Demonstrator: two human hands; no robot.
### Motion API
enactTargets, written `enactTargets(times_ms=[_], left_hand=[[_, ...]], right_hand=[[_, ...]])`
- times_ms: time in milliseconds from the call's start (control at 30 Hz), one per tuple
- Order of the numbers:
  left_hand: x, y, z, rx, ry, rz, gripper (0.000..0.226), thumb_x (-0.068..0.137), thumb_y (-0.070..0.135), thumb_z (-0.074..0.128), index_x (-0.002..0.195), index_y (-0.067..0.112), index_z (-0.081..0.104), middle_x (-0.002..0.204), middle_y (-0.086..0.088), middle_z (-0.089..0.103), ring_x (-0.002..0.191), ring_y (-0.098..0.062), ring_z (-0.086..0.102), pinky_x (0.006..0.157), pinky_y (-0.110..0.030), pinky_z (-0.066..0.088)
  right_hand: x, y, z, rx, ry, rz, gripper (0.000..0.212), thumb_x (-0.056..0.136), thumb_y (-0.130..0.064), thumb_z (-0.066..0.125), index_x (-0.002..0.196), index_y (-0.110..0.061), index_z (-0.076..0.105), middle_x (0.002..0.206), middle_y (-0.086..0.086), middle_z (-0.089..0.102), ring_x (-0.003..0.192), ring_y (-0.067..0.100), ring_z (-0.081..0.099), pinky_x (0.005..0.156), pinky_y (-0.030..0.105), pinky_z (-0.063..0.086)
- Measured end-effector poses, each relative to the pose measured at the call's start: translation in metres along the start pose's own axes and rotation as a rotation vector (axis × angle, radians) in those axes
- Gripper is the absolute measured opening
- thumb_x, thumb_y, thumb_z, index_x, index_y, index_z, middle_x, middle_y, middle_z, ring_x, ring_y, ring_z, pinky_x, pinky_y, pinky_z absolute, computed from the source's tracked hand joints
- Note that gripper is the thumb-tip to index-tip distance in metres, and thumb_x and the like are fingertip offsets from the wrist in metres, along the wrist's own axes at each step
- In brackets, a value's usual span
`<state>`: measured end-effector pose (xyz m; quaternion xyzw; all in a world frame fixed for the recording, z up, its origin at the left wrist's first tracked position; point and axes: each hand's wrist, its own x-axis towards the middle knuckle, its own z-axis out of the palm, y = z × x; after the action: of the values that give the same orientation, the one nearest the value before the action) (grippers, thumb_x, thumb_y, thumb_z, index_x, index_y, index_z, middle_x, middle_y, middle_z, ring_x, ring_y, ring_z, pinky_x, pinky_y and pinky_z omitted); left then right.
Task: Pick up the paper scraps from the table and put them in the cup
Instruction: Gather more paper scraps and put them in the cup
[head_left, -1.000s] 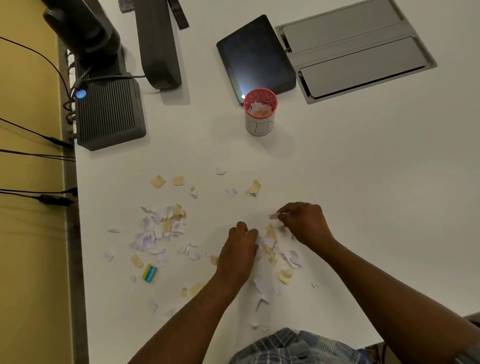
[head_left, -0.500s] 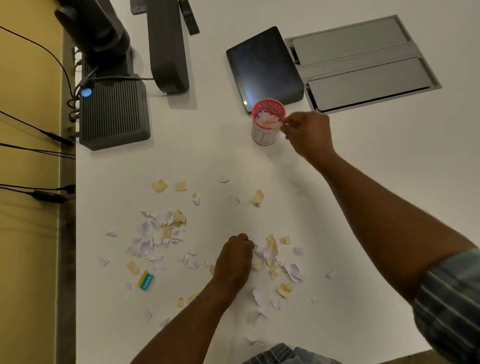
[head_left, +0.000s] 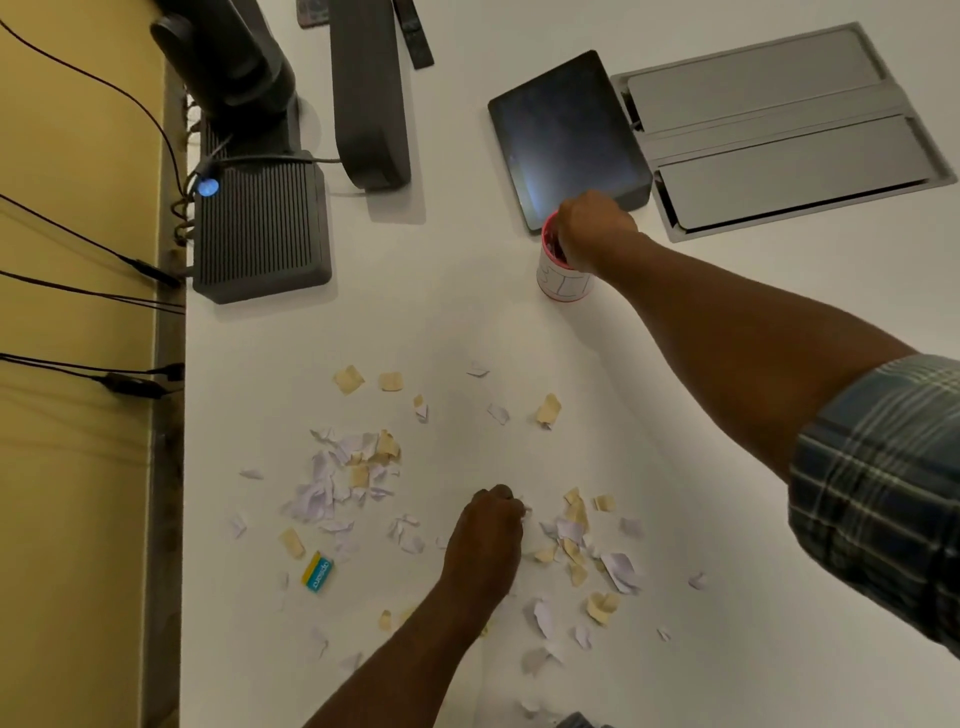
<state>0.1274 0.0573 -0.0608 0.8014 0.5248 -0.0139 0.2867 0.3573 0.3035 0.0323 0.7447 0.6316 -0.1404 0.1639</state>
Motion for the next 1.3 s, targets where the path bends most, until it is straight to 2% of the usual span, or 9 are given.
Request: enactTargets(times_ms=[133, 267, 433, 533, 600, 800, 1033, 1167, 1300], left_hand=[[0.003, 0.000, -0.001, 0.007, -0.021, 0.025, 0.016, 0.081, 0.000, 0.062, 0.075, 0.011, 0.072, 0.075, -0.003, 0.063, 0.069, -0.016, 0.059, 0.057, -0.023, 0.046], [0.009, -0.002, -0.009, -0.096, -0.012, -0.039, 0.012, 0.083, 0.011, 0.063, 0.082, 0.010, 0.075, 0.082, -0.005, 0.070, 0.075, -0.019, 0.065, 0.067, -0.025, 0.049], [0.015, -0.001, -0.038, -0.384, -0.009, -0.268, 0.014, 0.081, 0.018, 0.071, 0.089, 0.009, 0.077, 0.086, -0.003, 0.075, 0.072, -0.005, 0.065, 0.060, 0.001, 0.041], [0.017, -0.003, -0.055, -0.659, -0.008, -0.414, 0.003, 0.078, 0.017, 0.074, 0.079, 0.016, 0.078, 0.078, 0.000, 0.075, 0.071, -0.011, 0.068, 0.066, -0.016, 0.054], [0.021, -0.002, -0.068, -0.811, 0.004, -0.462, 0.015, 0.080, 0.011, 0.073, 0.070, 0.021, 0.076, 0.074, -0.001, 0.075, 0.072, -0.017, 0.071, 0.074, -0.029, 0.059], [0.051, 0.011, -0.102, -0.958, 0.060, -0.378, 0.017, 0.079, 0.002, 0.072, 0.071, 0.017, 0.075, 0.078, -0.005, 0.074, 0.077, -0.015, 0.071, 0.081, -0.036, 0.057], [0.113, 0.052, -0.149, -0.806, 0.230, -0.224, 0.020, 0.080, 0.013, 0.072, 0.062, 0.023, 0.073, 0.070, -0.004, 0.073, 0.071, -0.017, 0.071, 0.082, -0.038, 0.059], [0.153, 0.079, -0.173, -0.665, 0.342, -0.175, 0.010, 0.081, 0.018, 0.072, 0.071, 0.018, 0.074, 0.072, -0.003, 0.072, 0.070, -0.015, 0.071, 0.079, -0.034, 0.059], [0.188, 0.100, -0.179, -0.520, 0.403, -0.137, 0.014, 0.084, 0.023, 0.070, 0.084, 0.010, 0.074, 0.078, -0.003, 0.072, 0.073, -0.014, 0.069, 0.075, -0.028, 0.059]], right_hand=[[0.006, -0.001, -0.004, -0.068, -0.063, -0.034, 0.034, 0.085, -0.009, 0.062, 0.117, 0.001, 0.056, 0.091, 0.012, 0.049, 0.094, 0.029, 0.059, 0.081, 0.032, 0.048], [0.008, 0.000, -0.004, -0.024, -0.033, -0.041, 0.031, 0.085, -0.012, 0.063, 0.114, 0.000, 0.059, 0.098, 0.014, 0.060, 0.088, 0.028, 0.059, 0.073, 0.032, 0.047], [-0.028, 0.007, -0.006, 0.200, 0.172, -0.012, 0.027, 0.085, -0.008, 0.060, 0.112, -0.003, 0.059, 0.094, 0.012, 0.058, 0.082, 0.028, 0.057, 0.067, 0.035, 0.048], [-0.071, 0.013, 0.014, 0.431, 0.435, -0.037, 0.035, 0.088, -0.017, 0.062, 0.122, -0.010, 0.057, 0.113, 0.014, 0.064, 0.098, 0.030, 0.061, 0.082, 0.038, 0.052], [-0.097, 0.017, 0.040, 0.500, 0.471, -0.041, 0.034, 0.090, -0.023, 0.059, 0.121, -0.012, 0.059, 0.110, 0.013, 0.065, 0.097, 0.030, 0.061, 0.081, 0.038, 0.050], [-0.174, 0.013, 0.122, 0.594, 0.121, -0.015, 0.034, 0.089, -0.038, 0.060, 0.117, -0.018, 0.061, 0.110, 0.004, 0.062, 0.099, 0.022, 0.060, 0.080, 0.031, 0.046], [-0.249, -0.012, 0.162, 0.454, -0.131, 0.148, 0.083, 0.075, -0.069, 0.059, 0.137, -0.022, 0.031, 0.126, 0.005, 0.043, 0.108, 0.025, 0.050, 0.072, 0.036, 0.049], [-0.264, -0.031, 0.177, 0.484, -0.254, 0.104, 0.108, 0.068, -0.068, 0.067, 0.148, -0.026, 0.007, 0.140, 0.007, 0.024, 0.119, 0.027, 0.041, 0.080, 0.037, 0.050], [-0.265, -0.042, 0.190, 0.401, -0.219, -0.006, 0.094, 0.077, -0.057, 0.066, 0.146, -0.023, 0.013, 0.141, 0.009, 0.021, 0.121, 0.028, 0.035, 0.078, 0.035, 0.050]])
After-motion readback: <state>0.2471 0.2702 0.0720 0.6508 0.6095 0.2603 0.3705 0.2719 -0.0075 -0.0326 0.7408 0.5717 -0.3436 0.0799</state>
